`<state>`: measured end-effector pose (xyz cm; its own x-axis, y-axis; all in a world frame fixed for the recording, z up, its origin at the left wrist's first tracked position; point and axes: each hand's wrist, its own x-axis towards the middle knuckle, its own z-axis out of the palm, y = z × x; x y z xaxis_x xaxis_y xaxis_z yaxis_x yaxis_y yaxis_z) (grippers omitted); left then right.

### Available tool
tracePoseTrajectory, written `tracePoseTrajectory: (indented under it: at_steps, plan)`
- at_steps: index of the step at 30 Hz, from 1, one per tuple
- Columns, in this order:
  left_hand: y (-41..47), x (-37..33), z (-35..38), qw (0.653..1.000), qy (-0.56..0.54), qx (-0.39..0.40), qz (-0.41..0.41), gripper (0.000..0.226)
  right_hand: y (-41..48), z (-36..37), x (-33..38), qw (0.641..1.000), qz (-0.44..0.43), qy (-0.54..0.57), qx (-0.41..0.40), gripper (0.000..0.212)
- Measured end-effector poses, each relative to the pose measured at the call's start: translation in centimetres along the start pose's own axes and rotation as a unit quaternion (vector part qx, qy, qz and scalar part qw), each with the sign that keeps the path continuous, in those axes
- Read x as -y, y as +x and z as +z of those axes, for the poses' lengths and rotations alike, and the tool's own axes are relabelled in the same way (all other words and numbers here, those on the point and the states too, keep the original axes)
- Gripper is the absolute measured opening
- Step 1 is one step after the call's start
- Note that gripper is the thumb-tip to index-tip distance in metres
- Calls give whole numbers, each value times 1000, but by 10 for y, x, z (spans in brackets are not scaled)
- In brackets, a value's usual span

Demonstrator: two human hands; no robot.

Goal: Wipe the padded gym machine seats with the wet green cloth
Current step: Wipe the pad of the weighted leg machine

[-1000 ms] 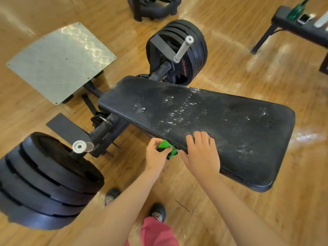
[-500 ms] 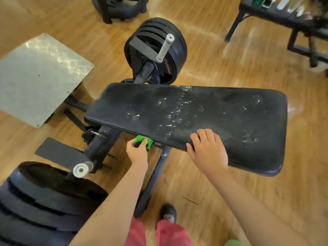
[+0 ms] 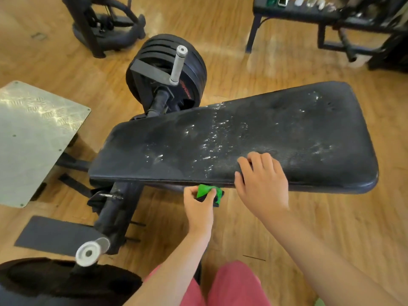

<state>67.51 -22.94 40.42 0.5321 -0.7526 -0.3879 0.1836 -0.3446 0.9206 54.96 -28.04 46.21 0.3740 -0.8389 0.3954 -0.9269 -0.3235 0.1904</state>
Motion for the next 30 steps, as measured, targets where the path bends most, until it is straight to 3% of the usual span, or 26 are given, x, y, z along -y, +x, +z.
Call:
tracePoseTrajectory:
  at_steps: [3,9,11,14,16,21,26,30]
  plan:
    - [-4,16,12,1000,-17,10,20,25,0,5,1,998,-9,-27,-50,26]
    - [5,32,12,981,-33,-5,193,22,-2,22,-7,976,-38,-52,-210,25]
    - [7,39,14,958,-14,-16,284,26,-3,27,-8,964,-51,-61,-255,27]
    - [21,53,22,896,18,-22,444,24,-5,38,-11,944,-76,-60,-314,30]
    - [30,62,27,864,6,-35,502,23,-5,46,-13,929,-98,-60,-353,31]
    - [44,76,32,845,-112,-68,519,43,0,63,-17,899,-144,-50,-409,32]
    - [42,73,25,836,-14,-120,535,29,0,60,-19,895,-150,-68,-415,32]
    - [43,74,17,820,2,-143,554,26,-8,71,-7,888,-152,-63,-430,30]
